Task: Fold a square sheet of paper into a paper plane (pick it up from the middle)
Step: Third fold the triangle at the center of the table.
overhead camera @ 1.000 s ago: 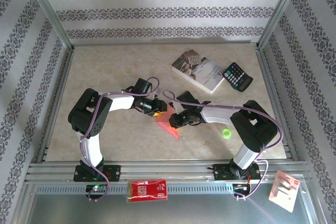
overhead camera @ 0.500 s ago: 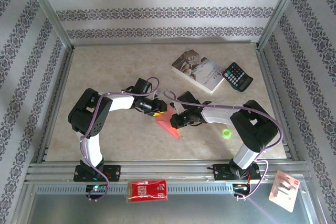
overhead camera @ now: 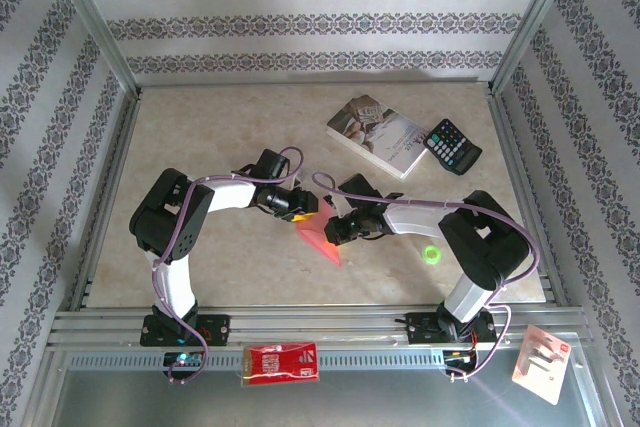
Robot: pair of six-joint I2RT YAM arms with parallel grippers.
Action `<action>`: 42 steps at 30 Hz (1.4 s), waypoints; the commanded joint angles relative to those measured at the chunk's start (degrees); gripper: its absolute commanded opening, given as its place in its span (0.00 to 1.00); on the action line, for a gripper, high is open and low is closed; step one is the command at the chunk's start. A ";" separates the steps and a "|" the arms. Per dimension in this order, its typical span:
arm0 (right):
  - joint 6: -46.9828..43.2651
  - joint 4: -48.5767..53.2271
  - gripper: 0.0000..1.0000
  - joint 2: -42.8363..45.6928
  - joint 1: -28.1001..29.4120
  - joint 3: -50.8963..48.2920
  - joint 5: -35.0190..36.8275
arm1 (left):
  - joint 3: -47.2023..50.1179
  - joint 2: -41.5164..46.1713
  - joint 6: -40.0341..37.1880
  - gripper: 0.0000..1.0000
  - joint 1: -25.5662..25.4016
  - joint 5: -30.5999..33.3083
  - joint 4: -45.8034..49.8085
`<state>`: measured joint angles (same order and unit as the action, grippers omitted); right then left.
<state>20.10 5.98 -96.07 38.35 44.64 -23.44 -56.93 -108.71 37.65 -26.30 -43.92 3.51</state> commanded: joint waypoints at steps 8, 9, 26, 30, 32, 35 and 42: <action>-1.38 1.25 0.06 -1.75 -0.03 1.80 -0.64 | 1.08 -2.59 -2.05 0.38 -0.90 4.00 3.93; -1.46 1.31 0.06 -1.84 -0.04 1.84 -0.64 | 1.09 -2.56 -2.07 0.38 -0.89 3.93 3.96; 0.70 1.66 0.05 -1.40 0.13 -1.52 1.16 | 1.13 -1.55 -2.01 0.38 -0.90 4.24 4.31; 2.17 1.32 0.04 -1.61 0.44 -2.95 2.05 | 0.17 -1.16 -1.52 0.38 -0.88 4.15 4.09; 2.98 0.95 0.03 -1.74 0.57 -3.83 2.62 | -0.51 -0.68 -0.88 0.38 -0.92 4.12 3.79; 3.53 0.37 0.03 -2.27 0.59 -4.23 2.88 | -1.76 -0.49 -0.38 0.38 -0.85 4.01 3.65; 3.89 0.28 0.02 -2.19 0.73 -4.12 2.94 | -3.84 0.27 -0.38 0.41 -0.85 4.09 4.61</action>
<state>23.42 2.46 -96.27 38.41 42.98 -23.70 -59.00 -108.71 37.69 -26.68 -41.30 5.52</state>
